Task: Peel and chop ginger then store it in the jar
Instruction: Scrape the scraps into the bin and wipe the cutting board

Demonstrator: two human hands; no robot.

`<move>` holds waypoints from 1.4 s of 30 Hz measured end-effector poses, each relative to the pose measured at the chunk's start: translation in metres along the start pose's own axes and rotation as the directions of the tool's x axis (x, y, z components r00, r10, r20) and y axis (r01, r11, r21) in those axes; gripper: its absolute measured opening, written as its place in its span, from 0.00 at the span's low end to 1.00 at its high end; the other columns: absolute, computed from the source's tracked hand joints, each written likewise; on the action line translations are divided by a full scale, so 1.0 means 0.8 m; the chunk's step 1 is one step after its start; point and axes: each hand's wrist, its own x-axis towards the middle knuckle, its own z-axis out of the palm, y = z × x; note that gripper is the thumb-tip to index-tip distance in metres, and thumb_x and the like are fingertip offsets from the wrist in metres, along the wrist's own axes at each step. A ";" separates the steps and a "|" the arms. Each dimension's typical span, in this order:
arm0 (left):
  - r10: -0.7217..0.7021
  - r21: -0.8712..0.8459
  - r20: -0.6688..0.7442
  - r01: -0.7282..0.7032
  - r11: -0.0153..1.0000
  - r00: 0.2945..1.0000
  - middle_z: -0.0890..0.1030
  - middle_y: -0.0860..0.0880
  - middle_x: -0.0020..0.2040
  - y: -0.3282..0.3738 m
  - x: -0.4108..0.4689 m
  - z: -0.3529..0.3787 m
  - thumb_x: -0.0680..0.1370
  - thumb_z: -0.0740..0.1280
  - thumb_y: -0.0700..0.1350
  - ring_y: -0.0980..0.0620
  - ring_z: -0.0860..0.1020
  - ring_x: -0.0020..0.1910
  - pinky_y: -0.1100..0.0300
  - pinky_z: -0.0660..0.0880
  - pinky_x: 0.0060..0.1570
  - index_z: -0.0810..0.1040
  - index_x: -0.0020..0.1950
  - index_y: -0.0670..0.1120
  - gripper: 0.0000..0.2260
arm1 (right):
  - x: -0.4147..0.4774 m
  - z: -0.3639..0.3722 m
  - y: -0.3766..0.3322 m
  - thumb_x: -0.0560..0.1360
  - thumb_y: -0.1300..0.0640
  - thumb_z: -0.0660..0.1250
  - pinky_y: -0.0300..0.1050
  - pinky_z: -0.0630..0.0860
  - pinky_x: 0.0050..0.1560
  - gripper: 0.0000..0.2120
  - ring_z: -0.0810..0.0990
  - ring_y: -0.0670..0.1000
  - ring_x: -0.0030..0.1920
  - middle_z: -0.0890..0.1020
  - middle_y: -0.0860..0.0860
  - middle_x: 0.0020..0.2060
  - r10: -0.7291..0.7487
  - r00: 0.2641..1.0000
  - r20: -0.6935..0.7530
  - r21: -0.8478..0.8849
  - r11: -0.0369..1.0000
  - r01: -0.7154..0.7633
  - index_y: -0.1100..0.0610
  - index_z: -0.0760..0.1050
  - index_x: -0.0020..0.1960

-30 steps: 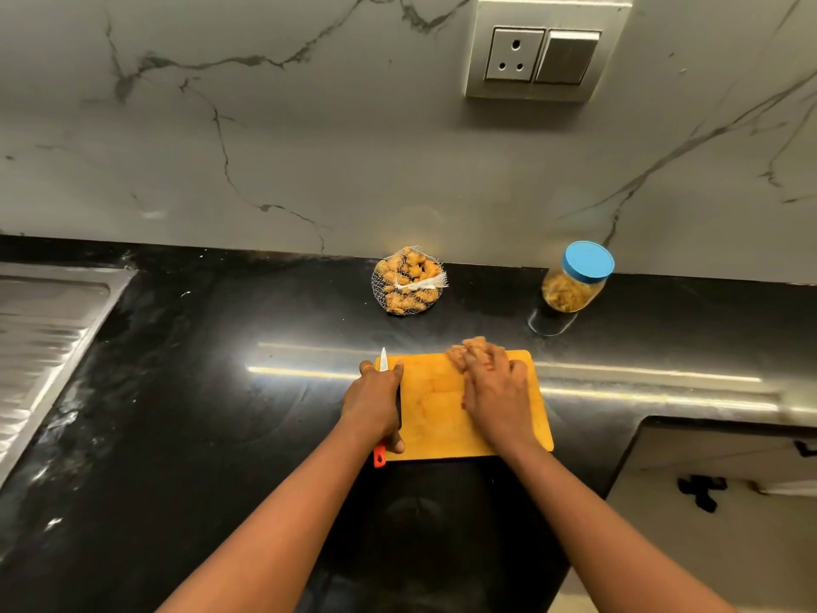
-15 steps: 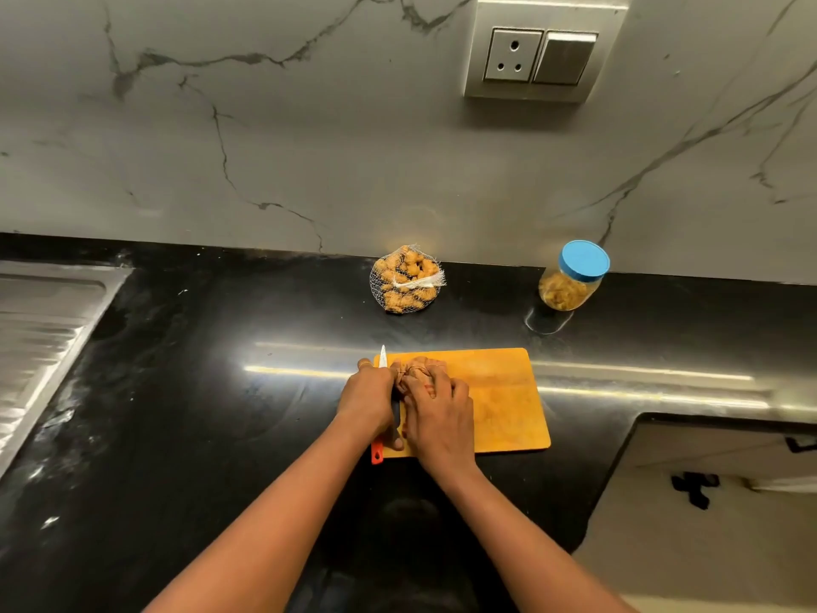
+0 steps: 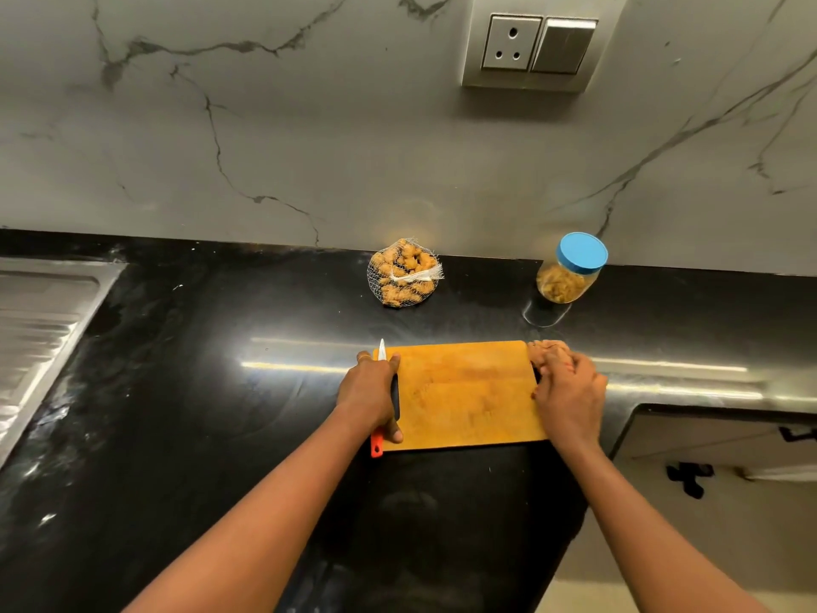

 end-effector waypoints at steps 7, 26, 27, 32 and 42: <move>-0.013 -0.004 0.007 0.013 1.000 1.000 0.65 0.41 0.64 0.003 -0.002 -0.003 0.52 0.85 0.54 0.41 0.77 0.55 0.50 0.78 0.55 0.53 0.79 0.53 0.62 | -0.086 0.017 -0.126 0.77 0.55 0.65 0.50 0.73 0.49 0.17 0.74 0.56 0.53 0.76 0.54 0.61 -0.332 0.942 -0.036 0.148 0.931 0.334 0.48 0.75 0.65; 0.005 -0.009 0.001 -0.005 1.000 1.000 0.64 0.41 0.68 -0.001 -0.004 0.000 0.56 0.84 0.53 0.39 0.74 0.62 0.49 0.77 0.58 0.49 0.79 0.56 0.61 | -0.038 -0.011 0.005 0.79 0.58 0.65 0.58 0.76 0.47 0.15 0.73 0.65 0.50 0.74 0.60 0.63 -0.045 0.999 0.006 0.059 0.997 0.044 0.52 0.76 0.66; 0.006 -0.043 -0.008 -0.007 0.999 1.000 0.63 0.40 0.69 -0.002 -0.006 0.001 0.56 0.84 0.52 0.39 0.74 0.62 0.48 0.77 0.58 0.46 0.79 0.57 0.63 | -0.035 -0.016 0.011 0.79 0.58 0.65 0.57 0.76 0.49 0.15 0.74 0.64 0.53 0.74 0.60 0.62 -0.045 0.999 -0.006 0.131 0.990 0.045 0.52 0.76 0.66; -0.121 -0.364 -0.092 0.080 0.928 0.988 0.74 0.42 0.61 -0.015 -0.011 0.010 0.59 0.83 0.54 0.42 0.76 0.57 0.52 0.76 0.49 0.49 0.77 0.48 0.57 | -0.031 -0.026 -0.004 0.82 0.56 0.62 0.48 0.73 0.50 0.17 0.76 0.58 0.56 0.75 0.58 0.60 0.049 0.998 -0.030 0.345 0.938 -0.036 0.56 0.71 0.70; -0.381 -0.628 -0.072 0.255 0.735 0.922 0.82 0.45 0.39 -0.016 0.002 0.017 0.68 0.74 0.55 0.47 0.81 0.37 0.51 0.82 0.39 0.78 0.44 0.42 0.17 | -0.031 -0.015 -0.038 0.81 0.53 0.62 0.55 0.72 0.60 0.24 0.73 0.61 0.61 0.73 0.60 0.63 0.088 0.992 0.088 0.311 0.944 -0.111 0.56 0.64 0.75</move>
